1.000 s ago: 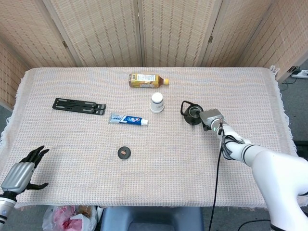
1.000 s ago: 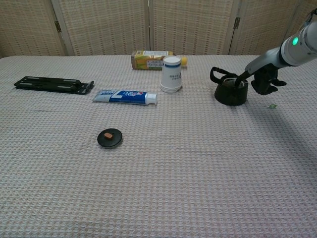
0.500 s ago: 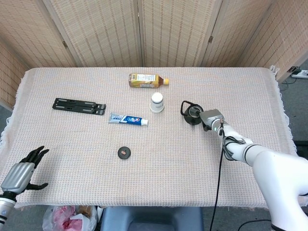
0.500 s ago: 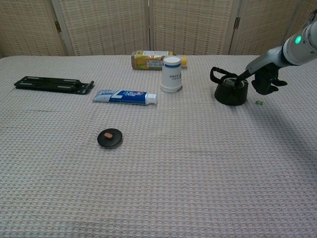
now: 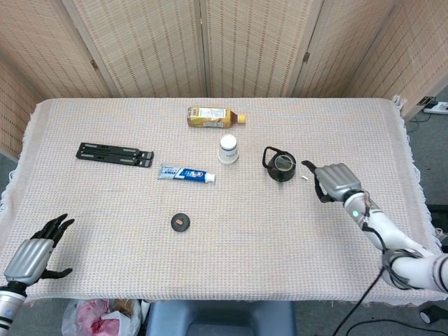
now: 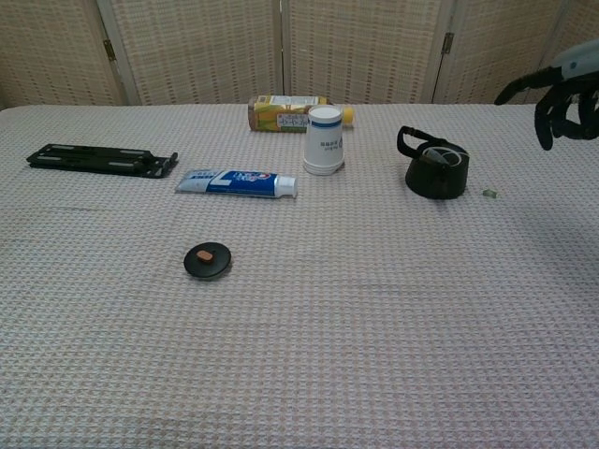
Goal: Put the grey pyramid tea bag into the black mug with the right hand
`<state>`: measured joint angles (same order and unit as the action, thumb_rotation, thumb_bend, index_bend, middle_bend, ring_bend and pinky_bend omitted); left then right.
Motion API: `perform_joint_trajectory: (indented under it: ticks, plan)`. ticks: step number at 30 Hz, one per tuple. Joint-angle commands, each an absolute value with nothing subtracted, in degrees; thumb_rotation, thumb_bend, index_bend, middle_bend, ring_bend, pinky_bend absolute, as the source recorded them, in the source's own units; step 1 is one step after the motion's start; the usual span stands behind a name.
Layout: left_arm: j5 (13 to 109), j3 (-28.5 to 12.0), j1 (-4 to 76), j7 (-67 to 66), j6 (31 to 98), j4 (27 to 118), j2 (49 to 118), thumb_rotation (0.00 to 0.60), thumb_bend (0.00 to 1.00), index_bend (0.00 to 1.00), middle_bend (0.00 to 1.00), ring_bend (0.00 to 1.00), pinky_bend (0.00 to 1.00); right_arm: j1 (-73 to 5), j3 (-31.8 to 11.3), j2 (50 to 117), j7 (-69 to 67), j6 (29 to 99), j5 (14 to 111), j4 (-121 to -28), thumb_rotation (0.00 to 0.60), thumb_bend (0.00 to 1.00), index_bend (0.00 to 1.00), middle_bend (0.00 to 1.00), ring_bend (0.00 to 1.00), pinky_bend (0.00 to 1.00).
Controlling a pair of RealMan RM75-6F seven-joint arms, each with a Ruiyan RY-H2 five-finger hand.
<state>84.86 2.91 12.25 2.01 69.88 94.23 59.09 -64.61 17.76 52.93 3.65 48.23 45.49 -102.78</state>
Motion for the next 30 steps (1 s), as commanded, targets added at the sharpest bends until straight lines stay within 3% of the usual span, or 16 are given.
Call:
perform_joint_trajectory:
  ticks: [1,3,5,10,12,14,18,22,26,30]
  plan:
    - [85.23,3.04,11.99,1.68,70.35,94.42,59.14,0.6,0.06,0.0,0.0,0.02,0.26,-52.55,18.14,45.57,0.89,61.0,58.53,-111.38,0.6,0.58,0.0,0.42,0.33,0.42]
    - [85.88,3.25,11.77,1.5,70.91,94.62,59.14,0.6,0.06,0.0,0.0,0.02,0.26,-47.7,19.45,44.6,0.94,65.77,62.71,-112.66,0.6,0.58,0.0,0.42,0.33,0.42]
    - [87.09,3.56,11.18,1.22,72.37,94.95,59.08,0.6,0.06,0.0,0.0,0.02,0.26,-39.08,21.9,44.89,1.72,75.07,68.14,-113.07,0.6,0.57,0.0,0.41,0.33,0.42]
    - [88.78,3.99,10.21,0.72,74.61,95.19,59.21,0.6,0.06,0.0,0.0,0.02,0.26,-25.38,20.95,51.1,4.81,89.96,73.77,-107.38,0.6,0.57,0.0,0.41,0.32,0.41]
    - [89.34,4.03,9.85,0.54,75.52,95.2,59.29,0.6,0.06,0.0,0.0,0.02,0.26,-20.58,19.48,54.73,6.97,95.22,74.76,-104.18,0.6,0.57,0.0,0.39,0.3,0.38]
    - [89.74,4.04,9.51,0.38,76.32,95.17,59.39,0.6,0.06,0.0,0.0,0.02,0.26,-16.82,17.96,58.32,8.15,98.86,75.83,-100.72,0.6,0.56,0.0,0.32,0.25,0.27]
    - [90.22,4.13,9.08,-0.01,77.14,95.07,59.62,0.6,0.06,0.0,0.0,0.02,0.26,-12.89,16.03,61.9,8.26,100.54,77.23,-96.29,0.6,0.52,0.0,0.12,0.07,0.02]
    - [90.89,4.31,8.91,-0.78,77.49,94.99,60.02,0.6,0.06,0.0,0.0,0.02,0.26,-11.2,14.49,62.34,7.9,100.76,79.59,-95.1,0.6,0.38,0.0,0.01,0.0,0.0]
    - [90.43,4.27,8.83,-1.96,77.16,94.78,60.47,0.6,0.06,0.0,0.0,0.02,0.26,-10.3,12.95,62.14,7.64,98.99,80.52,-94.71,0.6,0.27,0.0,0.0,0.0,0.0]
    - [89.49,4.11,8.56,-2.15,77.06,95.0,60.42,0.6,0.06,0.0,0.0,0.02,0.26,-10.27,11.52,61.83,8.06,95.97,80.46,-94.82,0.6,0.23,0.0,0.0,0.0,0.0]
